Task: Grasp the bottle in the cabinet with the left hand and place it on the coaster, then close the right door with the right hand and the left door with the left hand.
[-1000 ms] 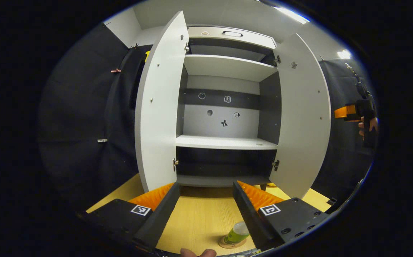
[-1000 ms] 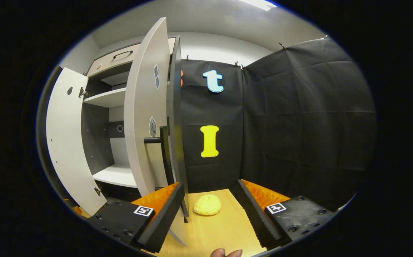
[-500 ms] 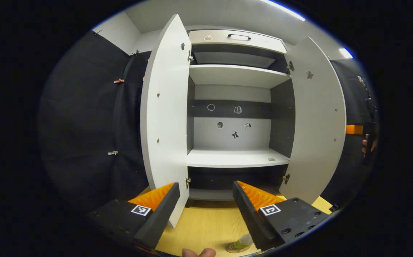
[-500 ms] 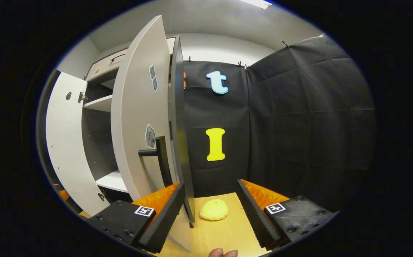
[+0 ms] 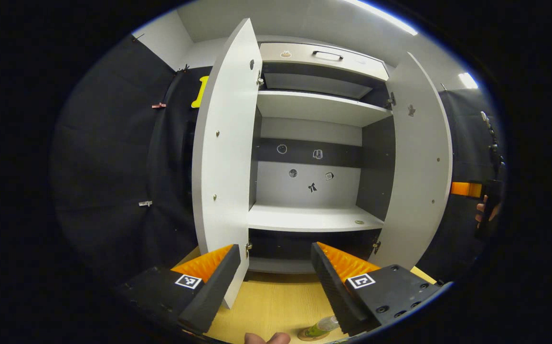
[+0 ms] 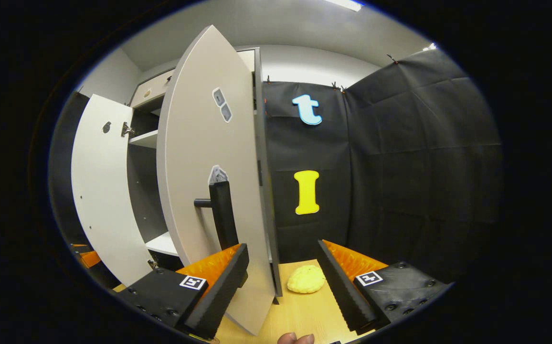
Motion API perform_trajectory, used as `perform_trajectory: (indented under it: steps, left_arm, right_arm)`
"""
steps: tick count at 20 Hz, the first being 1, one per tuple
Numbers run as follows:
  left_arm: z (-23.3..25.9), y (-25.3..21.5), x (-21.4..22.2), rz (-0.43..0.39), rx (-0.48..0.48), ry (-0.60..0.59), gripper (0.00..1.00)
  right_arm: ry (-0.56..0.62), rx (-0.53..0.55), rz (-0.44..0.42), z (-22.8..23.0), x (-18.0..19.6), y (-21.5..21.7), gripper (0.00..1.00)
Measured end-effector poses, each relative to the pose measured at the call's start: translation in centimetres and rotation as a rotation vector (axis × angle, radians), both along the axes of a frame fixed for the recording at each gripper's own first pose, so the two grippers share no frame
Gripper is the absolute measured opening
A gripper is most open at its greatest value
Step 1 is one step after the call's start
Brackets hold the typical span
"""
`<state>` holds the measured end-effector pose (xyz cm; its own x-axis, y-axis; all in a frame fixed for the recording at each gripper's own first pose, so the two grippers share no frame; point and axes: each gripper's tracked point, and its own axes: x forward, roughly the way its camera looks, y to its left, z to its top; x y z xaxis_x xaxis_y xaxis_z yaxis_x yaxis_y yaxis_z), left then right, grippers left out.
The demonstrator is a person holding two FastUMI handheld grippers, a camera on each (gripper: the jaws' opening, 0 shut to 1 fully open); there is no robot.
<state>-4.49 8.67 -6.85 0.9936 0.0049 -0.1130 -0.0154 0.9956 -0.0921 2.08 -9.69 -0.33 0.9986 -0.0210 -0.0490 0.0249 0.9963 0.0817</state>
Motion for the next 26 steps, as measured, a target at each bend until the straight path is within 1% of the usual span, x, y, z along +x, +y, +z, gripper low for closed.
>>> perform_trajectory:
  steps: [5,8,12,20,26]
  left_arm:
    - [-0.2,0.8,0.2,-0.022,0.011,-0.003,0.95]
    - [-0.3,0.8,0.1,-0.043,-0.016,-0.006,0.95]
    - [-0.4,1.5,0.1,-0.052,-0.009,-0.008,0.95]
    - [-0.6,4.7,-0.6,-0.023,0.001,-0.001,0.95]
    - [-0.5,8.7,-1.5,0.034,0.030,0.009,0.95]
  right_arm:
    - [0.006,0.001,0.067,-0.4,1.2,5.0,0.97]
    - [-0.004,-0.013,0.092,-0.5,2.8,7.5,0.98]
    - [0.001,0.006,0.114,-0.9,5.1,10.5,0.98]
    - [-0.013,-0.023,0.119,-1.1,7.9,13.3,0.98]
    - [-0.021,-0.022,0.107,-1.4,10.0,14.8,0.98]
